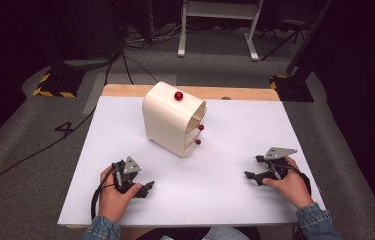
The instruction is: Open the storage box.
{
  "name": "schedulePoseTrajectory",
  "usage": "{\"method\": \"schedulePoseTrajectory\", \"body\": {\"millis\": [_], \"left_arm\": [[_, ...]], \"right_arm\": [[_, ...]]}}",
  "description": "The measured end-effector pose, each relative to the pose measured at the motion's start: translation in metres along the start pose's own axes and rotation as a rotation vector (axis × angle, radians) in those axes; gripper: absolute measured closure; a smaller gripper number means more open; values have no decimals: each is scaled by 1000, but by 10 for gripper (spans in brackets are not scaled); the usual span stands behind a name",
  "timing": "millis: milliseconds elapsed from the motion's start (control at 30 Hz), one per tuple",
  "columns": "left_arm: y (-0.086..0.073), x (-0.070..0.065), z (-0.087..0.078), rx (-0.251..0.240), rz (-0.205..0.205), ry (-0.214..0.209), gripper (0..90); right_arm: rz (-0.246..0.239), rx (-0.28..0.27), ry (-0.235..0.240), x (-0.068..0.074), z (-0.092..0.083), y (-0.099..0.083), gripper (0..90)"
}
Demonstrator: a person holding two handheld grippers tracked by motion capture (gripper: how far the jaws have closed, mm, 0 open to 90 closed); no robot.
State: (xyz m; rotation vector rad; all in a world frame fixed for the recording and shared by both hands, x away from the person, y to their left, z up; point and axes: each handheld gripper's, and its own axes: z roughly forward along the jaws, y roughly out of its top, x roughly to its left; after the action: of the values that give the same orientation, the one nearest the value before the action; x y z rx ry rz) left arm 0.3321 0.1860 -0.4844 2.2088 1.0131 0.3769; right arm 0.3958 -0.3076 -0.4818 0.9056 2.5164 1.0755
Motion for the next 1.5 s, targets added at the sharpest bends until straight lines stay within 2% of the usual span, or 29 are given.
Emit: {"method": "schedulePoseTrajectory", "body": {"millis": [100, 133, 200, 267, 367, 533, 667, 833, 933, 1067, 1367, 1500], "left_arm": [[0, 0, 0, 0, 1, 2, 99], [0, -1, 0, -5, -3, 6, 100], [-1, -1, 0, -5, -1, 8, 100], [-1, -1, 0, -5, -1, 8, 100], [-1, -1, 0, -6, -2, 7, 100], [-1, -1, 0, -5, -1, 8, 100], [-1, -1, 0, -6, -1, 7, 99], [-1, -1, 0, -6, -1, 7, 100], [-1, -1, 0, -5, -2, 6, 100], [-1, -1, 0, -5, -2, 5, 100], [-1, -1, 0, -5, -3, 4, 100], [0, -1, 0, -3, -3, 3, 99]], "right_arm": [[8, 17, -14, -1, -5, 2, 308], [12, 21, -11, -1, -7, 4, 309], [20, -5, -21, 0, -12, 7, 332], [29, -47, -21, 2, -19, 11, 366], [48, -108, 0, 6, -30, 18, 369], [53, -210, 35, 12, -43, 30, 402], [28, -274, 59, 17, -51, 41, 405], [4, -319, 88, 22, -54, 53, 433], [-10, -360, 122, 27, -56, 63, 438], [-43, -381, 135, 33, -55, 76, 438], [-110, -352, 119, 38, -37, 100, 437], [-109, -358, 130, 36, -28, 107, 442]]}}
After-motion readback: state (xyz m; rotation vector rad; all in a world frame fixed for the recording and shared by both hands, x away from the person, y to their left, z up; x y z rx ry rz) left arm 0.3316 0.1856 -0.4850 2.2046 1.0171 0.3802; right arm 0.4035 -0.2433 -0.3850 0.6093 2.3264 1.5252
